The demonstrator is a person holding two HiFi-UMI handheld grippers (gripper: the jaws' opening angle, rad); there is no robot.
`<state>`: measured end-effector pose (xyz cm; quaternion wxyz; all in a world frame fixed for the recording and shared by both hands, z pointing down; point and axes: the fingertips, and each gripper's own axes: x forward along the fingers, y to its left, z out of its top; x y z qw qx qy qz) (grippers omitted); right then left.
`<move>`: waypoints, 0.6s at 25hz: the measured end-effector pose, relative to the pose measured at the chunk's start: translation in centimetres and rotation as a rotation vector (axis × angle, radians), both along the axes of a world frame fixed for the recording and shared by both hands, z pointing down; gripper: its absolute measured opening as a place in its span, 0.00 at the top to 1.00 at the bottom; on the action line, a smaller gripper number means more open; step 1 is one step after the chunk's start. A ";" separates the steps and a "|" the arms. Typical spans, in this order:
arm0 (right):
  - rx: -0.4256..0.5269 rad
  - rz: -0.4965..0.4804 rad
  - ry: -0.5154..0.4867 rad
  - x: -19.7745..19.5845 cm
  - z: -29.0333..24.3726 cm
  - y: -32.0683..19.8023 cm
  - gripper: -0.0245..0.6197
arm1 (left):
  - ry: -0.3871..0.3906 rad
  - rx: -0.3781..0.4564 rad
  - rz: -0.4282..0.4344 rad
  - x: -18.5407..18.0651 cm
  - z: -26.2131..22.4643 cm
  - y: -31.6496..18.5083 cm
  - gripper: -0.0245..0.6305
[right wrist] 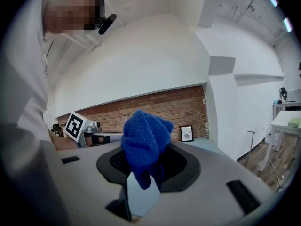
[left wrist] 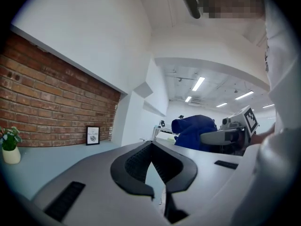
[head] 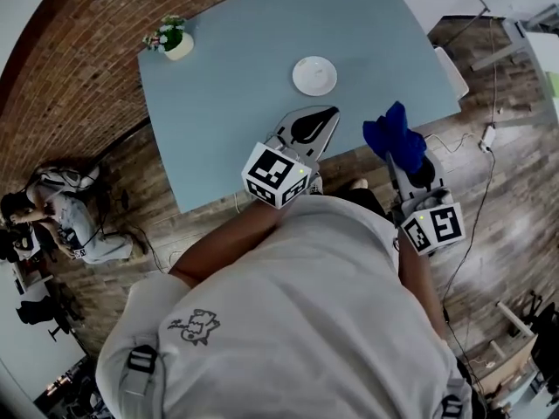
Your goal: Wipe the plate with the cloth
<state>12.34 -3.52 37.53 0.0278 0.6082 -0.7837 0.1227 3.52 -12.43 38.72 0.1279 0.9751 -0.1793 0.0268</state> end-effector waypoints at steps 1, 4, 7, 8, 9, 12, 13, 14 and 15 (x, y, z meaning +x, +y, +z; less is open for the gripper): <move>0.000 -0.008 -0.001 -0.1 0.0 -0.9 0.76 | 0.001 0.000 -0.011 -0.3 0.0 -0.7 0.96; 0.001 -0.040 -0.005 -0.5 0.0 -2.9 0.76 | 0.002 -0.007 -0.049 -1.5 0.1 -2.4 0.96; 0.003 -0.075 -0.013 -0.8 0.1 -4.5 0.76 | 0.003 -0.014 -0.096 -2.6 0.3 -3.6 0.96; 0.005 -0.090 -0.014 -0.8 0.2 -5.1 0.76 | 0.003 -0.015 -0.113 -2.7 0.3 -4.0 0.96; 0.006 -0.106 -0.015 -0.7 0.3 -5.6 0.76 | 0.003 -0.017 -0.126 -2.8 0.4 -4.3 0.96; 0.008 -0.159 -0.026 -0.5 0.7 -7.3 0.76 | -0.003 -0.038 -0.151 -2.6 1.0 -5.4 0.96; 0.007 -0.177 -0.033 -0.6 1.0 -8.1 0.76 | -0.012 -0.051 -0.160 -2.8 1.4 -5.9 0.96; 0.000 -0.192 -0.036 -0.6 1.3 -9.0 0.76 | -0.020 -0.070 -0.169 -3.0 1.8 -6.5 0.96; -0.013 -0.204 -0.038 -0.5 1.7 -10.0 0.76 | -0.026 -0.093 -0.175 -3.2 2.1 -7.0 0.96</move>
